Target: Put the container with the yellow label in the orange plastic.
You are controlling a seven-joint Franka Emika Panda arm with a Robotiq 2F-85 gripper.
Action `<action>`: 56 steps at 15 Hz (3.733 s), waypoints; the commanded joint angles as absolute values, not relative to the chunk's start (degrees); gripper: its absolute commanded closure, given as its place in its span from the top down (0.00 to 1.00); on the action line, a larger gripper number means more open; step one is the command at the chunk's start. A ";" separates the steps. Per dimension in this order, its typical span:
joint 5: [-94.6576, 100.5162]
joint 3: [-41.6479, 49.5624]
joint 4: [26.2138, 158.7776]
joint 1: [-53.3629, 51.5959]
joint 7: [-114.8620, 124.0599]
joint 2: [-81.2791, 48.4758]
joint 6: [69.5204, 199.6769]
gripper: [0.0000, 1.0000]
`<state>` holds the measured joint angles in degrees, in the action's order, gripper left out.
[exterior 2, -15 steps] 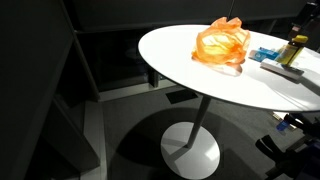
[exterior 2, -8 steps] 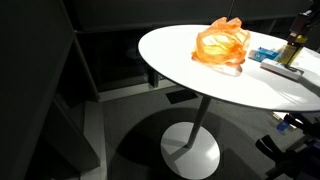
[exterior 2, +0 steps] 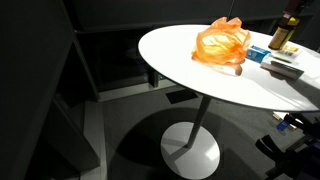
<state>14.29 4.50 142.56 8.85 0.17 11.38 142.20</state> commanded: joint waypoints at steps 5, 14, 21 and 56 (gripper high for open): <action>10.67 2.29 134.78 4.26 -0.25 10.93 137.55 0.20; 5.64 0.82 133.19 0.37 -1.24 10.35 139.12 0.45; 4.83 0.81 134.66 -0.06 -2.41 9.91 140.91 0.20; -1.40 0.61 133.52 -1.11 -8.32 10.54 134.17 1.00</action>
<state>-0.85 0.22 134.37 -1.49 -7.98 7.96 138.97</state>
